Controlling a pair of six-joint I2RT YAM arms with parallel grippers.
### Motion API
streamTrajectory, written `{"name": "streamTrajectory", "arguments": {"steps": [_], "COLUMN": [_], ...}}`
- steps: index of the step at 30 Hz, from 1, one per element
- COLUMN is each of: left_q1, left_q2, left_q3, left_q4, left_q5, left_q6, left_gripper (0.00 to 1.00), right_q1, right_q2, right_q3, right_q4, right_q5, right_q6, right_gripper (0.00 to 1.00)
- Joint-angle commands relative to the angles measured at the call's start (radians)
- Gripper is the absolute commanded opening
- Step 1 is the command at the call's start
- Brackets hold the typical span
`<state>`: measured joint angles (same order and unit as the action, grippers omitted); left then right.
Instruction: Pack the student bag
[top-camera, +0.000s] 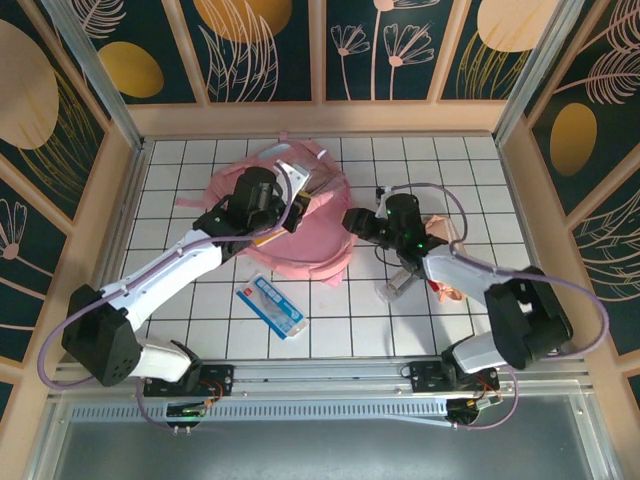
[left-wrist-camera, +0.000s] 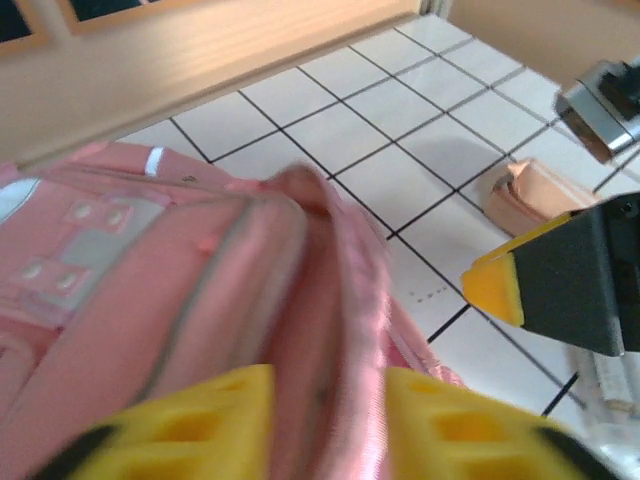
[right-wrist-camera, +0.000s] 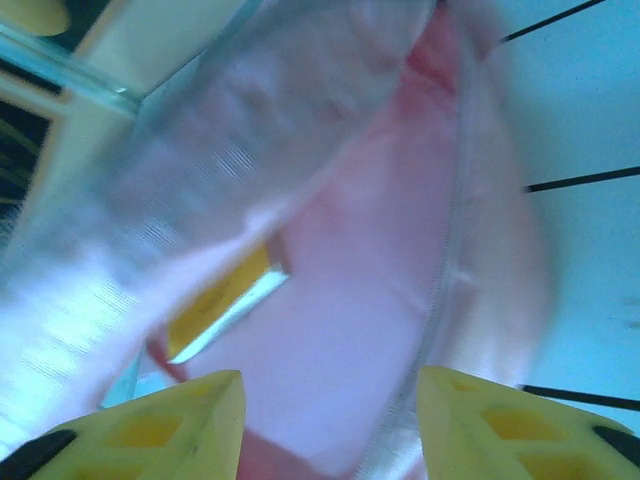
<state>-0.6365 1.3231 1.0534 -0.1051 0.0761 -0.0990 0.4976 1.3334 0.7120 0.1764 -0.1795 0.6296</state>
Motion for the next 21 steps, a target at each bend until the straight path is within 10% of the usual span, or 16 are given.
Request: {"name": "streamTrajectory", "arguments": {"steps": [1,9,21], "left_q1": [0.029,0.159,0.428], "left_q2": [-0.112,-0.258,-0.16], "left_q3": [0.004,-0.188,-0.365], "left_q4": [0.02,-0.197,-0.252], "left_q5": [-0.033,0.006,0.08], "left_q6": [-0.222,-0.618,-0.694], "left_gripper": [0.73,0.84,0.87], "right_q1": [-0.01,-0.007,0.044], "right_q2": [-0.054,-0.077,0.028], "right_q3": [0.052,0.145,0.427], "right_q4": [-0.171,-0.302,-0.543], "right_q5": [0.177,0.099,0.083], "right_q6": [-0.087,-0.282,-0.413], "right_gripper": [0.53,0.56,0.56]}}
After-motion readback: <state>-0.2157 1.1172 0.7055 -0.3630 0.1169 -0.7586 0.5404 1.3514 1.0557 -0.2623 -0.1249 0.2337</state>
